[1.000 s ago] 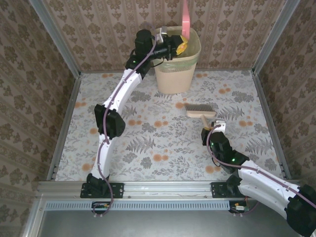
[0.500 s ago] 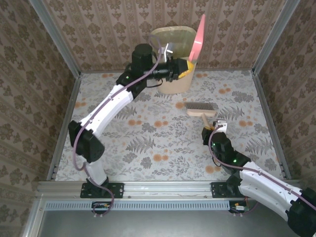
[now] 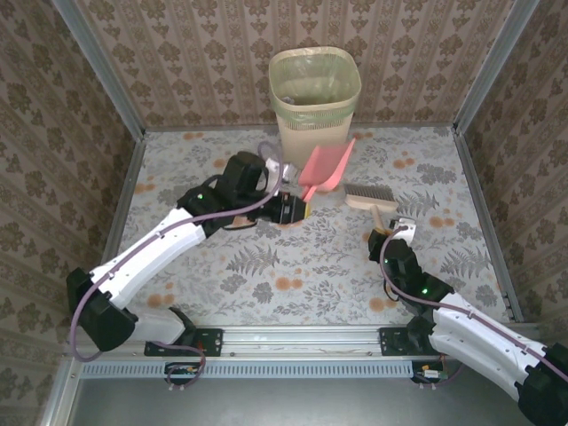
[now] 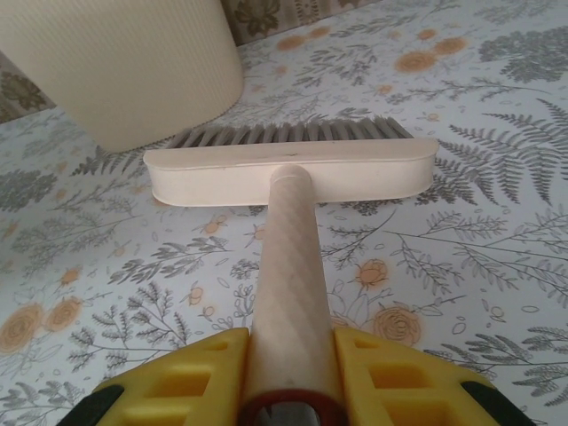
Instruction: Sweep away the paper scraps from the table
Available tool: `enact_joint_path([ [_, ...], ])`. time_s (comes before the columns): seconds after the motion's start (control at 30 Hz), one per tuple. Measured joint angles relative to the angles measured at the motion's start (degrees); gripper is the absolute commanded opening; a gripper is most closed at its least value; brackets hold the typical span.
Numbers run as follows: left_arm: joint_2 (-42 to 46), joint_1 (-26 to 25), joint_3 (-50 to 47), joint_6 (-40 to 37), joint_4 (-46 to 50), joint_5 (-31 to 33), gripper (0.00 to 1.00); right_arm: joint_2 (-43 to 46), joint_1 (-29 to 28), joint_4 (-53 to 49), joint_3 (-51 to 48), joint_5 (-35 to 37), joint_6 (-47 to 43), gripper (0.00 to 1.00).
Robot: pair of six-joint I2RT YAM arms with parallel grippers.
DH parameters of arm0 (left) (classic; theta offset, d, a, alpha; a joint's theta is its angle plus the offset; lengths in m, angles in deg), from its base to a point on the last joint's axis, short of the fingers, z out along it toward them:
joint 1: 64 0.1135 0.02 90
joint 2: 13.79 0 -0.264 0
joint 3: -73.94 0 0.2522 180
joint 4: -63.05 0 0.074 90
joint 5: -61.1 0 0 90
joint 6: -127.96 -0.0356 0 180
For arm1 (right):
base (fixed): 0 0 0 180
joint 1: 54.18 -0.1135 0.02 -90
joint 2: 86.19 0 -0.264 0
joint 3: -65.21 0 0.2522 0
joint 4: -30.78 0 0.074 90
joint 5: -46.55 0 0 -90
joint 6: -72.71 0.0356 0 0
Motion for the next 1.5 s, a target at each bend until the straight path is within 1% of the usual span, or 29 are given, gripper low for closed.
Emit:
enact_joint_path([
  [0.1,1.27,-0.76,-6.95,-2.43,1.2,4.22,0.0,0.31,0.11,-0.68,0.0,1.57,0.68,0.0],
  [0.23,1.36,-3.08,-14.97,-4.31,1.16,8.7,0.0,0.57,0.22,-1.44,0.02,3.48,0.98,0.0],
  [0.4,1.68,-4.57,-22.64,-4.96,-1.7,11.5,0.0,0.57,0.26,-2.27,0.24,4.66,0.98,0.0],
  [0.5,1.55,-5.99,-25.59,-5.33,-3.98,12.35,0.0,0.55,0.26,-3.32,0.98,5.09,1.03,0.0],
  [0.67,-1.01,-9.33,-26.29,-7.34,-5.99,15.54,0.0,0.0,0.39,-7.63,4.35,6.8,2.69,0.02],
  [0.77,-2.93,-10.21,-27.28,-8.46,-8.48,16.9,0.0,-2.58,1.11,-14.6,10.29,8.37,5.68,0.02],
  [0.93,-5.38,-11.43,-28.52,-9.25,-11.32,17.77,0.0,-10.71,2.4,-29.99,26.53,9.33,11.74,0.02],
  [1.1,-5.16,-13.75,-30.67,-9.66,-14.29,18.8,0.0,-18.49,2.67,-49.9,45.55,9.33,19.96,0.0],
  [1.17,-4.96,-14.03,-31.74,-9.66,-14.95,18.84,0.0,-20.28,2.73,-58.14,51.82,8.92,23.82,0.0],
  [1.3,-4.98,-14.29,-32.17,-9.64,-15.43,19.26,0.0,-20.35,2.75,-71.69,57.88,5.57,29.59,0.0],
  [1.5,-6.56,-14.84,-32.06,-9.66,-16.09,19.89,0.0,-16.98,2.78,-86.12,59.95,-3.76,36.5,0.0],
])
